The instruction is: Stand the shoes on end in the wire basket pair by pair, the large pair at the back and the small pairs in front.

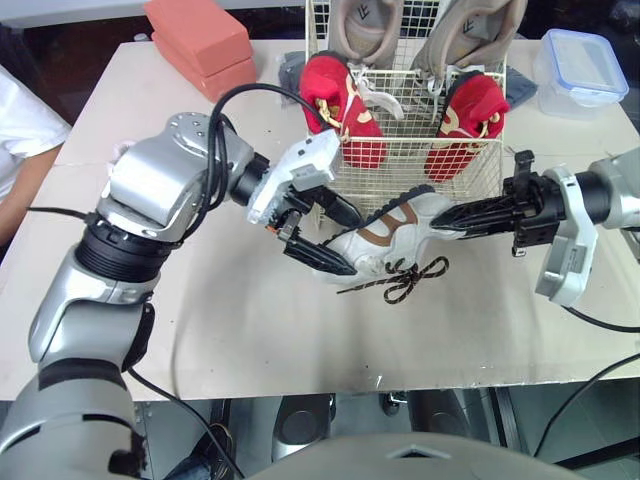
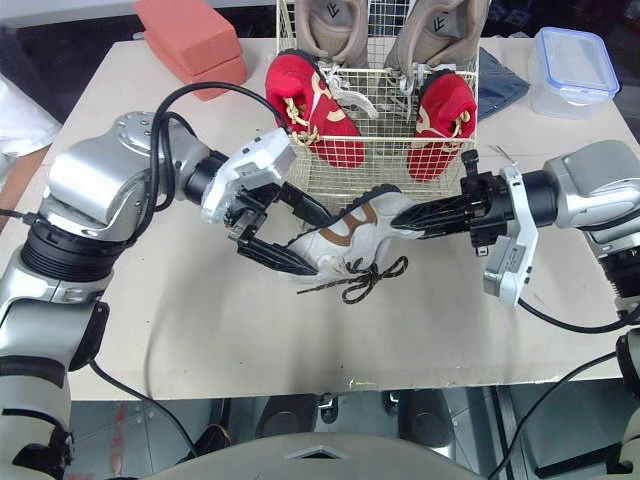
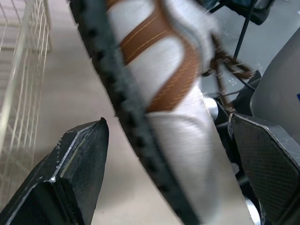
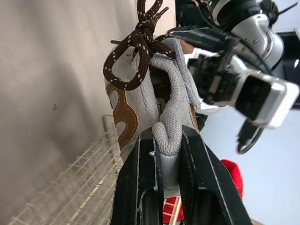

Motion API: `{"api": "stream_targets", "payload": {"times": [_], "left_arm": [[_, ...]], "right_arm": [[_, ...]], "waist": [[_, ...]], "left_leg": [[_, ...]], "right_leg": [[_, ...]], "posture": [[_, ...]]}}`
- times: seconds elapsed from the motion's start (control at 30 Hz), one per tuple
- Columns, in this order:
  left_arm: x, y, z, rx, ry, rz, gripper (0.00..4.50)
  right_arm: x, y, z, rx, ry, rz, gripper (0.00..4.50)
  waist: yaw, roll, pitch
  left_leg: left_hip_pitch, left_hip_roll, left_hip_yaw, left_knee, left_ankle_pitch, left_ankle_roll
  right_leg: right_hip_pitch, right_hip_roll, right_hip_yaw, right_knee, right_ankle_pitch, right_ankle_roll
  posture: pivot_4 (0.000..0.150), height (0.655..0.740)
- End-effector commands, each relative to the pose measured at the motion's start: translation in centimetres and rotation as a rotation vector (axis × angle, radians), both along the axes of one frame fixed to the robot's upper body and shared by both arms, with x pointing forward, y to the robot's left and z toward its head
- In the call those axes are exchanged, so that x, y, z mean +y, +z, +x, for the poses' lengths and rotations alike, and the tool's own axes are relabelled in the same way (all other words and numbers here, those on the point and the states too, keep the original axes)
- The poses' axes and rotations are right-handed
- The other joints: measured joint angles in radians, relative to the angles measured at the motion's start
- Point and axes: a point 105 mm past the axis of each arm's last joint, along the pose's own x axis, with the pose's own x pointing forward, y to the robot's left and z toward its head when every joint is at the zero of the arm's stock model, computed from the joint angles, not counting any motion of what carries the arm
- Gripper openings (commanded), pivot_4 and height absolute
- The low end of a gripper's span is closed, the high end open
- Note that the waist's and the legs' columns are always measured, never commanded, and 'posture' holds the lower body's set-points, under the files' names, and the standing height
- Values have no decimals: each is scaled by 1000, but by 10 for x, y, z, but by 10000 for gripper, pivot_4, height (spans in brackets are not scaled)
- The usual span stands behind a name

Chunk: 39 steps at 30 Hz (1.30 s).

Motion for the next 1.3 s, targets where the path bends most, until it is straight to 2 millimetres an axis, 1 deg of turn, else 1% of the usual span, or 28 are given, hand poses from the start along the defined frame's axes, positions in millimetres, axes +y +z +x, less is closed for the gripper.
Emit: {"api": "stream_targets", "payload": {"times": [0.03,0.1,0.17,0.2,0.23,0.27,0.3,0.37,0.47,0.53,0.57,0.63,0.7,0.77,0.87,1.0,1.07,1.1,1.23,1.27,1.3], "left_arm": [[-3,5,3,-27,-21,0,36430],[-3,5,3,-25,-25,-3,27483],[-2,5,2,-21,-31,-2,17616],[-2,4,1,-20,-36,0,13479],[-1,4,0,-19,-40,1,10556],[-1,4,0,-17,-39,-4,6217],[-1,4,-1,-16,-41,-10,4982],[-2,3,-3,-14,-41,-31,4970],[-3,4,-5,-29,-33,-88,4969],[-6,4,-3,-55,1,-146,4966],[-6,4,-3,-50,31,-174,4966],[-9,6,-2,-59,68,-236,4966],[-13,11,-3,-83,82,-329,4966],[-19,16,-4,-144,93,-425,4966],[-29,18,-9,-162,114,-532,4966],[-39,12,-11,-162,160,-588,4966],[-41,7,-10,-167,183,-589,4966],[-41,4,-10,-169,187,-585,4966],[-40,-6,-9,-171,196,-568,4966],[-40,-7,-8,-170,196,-567,4966],[-40,-7,-8,-169,196,-567,4966]], "right_arm": [[3,11,-5,-44,32,29,0],[2,10,-6,-42,29,29,0],[2,11,-6,-42,28,31,0],[2,11,-6,-40,24,36,0],[2,12,-6,-38,20,39,0],[1,12,-6,-28,9,48,0],[0,13,-5,-19,-1,61,8505],[-6,14,-2,26,-49,103,17363],[-20,10,6,104,-160,123,31603],[-39,2,14,244,-300,161,41434],[-48,-2,15,317,-360,178,44404],[-58,-8,12,433,-430,215,44404],[-60,-14,5,590,-482,273,44404],[-55,-18,-5,823,-525,376,44404],[-40,-23,-24,1104,-543,475,44404],[-24,-10,-34,1375,-513,664,44404],[-18,-2,-37,1471,-480,720,44404],[-17,4,-37,1506,-459,763,44404],[-11,20,-33,1612,-400,875,44404],[-9,21,-32,1622,-395,881,42045],[-7,21,-32,1624,-400,878,38752]], "waist": [[0,0,0],[0,0,0],[0,0,0],[0,0,0],[0,0,0],[0,0,0],[0,0,0],[0,0,0],[1,0,0],[5,0,0],[6,0,0],[5,0,0],[3,0,0],[1,0,0],[1,1,0],[1,0,0],[2,0,0],[3,0,0],[3,-1,0],[3,-1,0],[3,-1,0]], "left_leg": [[0,0,0,0,0,0],[0,0,0,0,0,0],[0,0,0,0,0,0],[0,0,0,0,0,0],[0,0,0,0,0,0],[0,0,0,0,0,0],[0,0,0,0,0,0],[0,0,0,0,0,0],[0,1,0,0,0,0],[0,1,0,0,0,0],[-1,1,-1,0,0,0],[-2,1,-1,1,-1,1],[-1,1,-1,2,-1,1],[-1,1,-1,2,-1,1],[1,1,0,3,-1,1],[1,1,-1,5,-1,1],[1,1,-1,6,-1,2],[1,1,-1,6,-2,2],[1,1,-1,6,-2,3],[0,1,-1,6,-2,3],[0,1,-1,6,-2,4]], "right_leg": [[0,0,0,0,0,0],[0,0,0,0,0,0],[0,0,0,0,0,0],[0,0,0,0,0,0],[0,0,0,0,0,0],[0,0,0,0,0,0],[0,0,0,0,0,0],[0,0,0,0,0,0],[0,-1,0,0,0,0],[0,-1,0,0,0,0],[0,-2,0,0,0,0],[1,-3,-1,0,0,0],[0,-3,0,1,0,0],[1,-5,0,1,0,0],[1,-6,0,3,0,0],[2,-6,0,4,-2,4],[3,-5,0,4,-2,4],[3,-2,0,4,-2,4],[3,-1,0,4,-2,4],[3,-1,0,3,-2,4],[3,-1,0,3,-2,4]], "posture": [[1500,6860],[1500,6860],[1500,6860],[1500,6860],[1500,6860],[1500,6860],[1500,6860],[1500,6860],[1500,6860],[1500,6860],[1500,6860],[1500,6860],[1500,6860],[1500,6860],[1500,6860],[1500,6860],[1500,6860],[1500,6860],[1500,6860],[1500,6860],[1500,6860]]}}
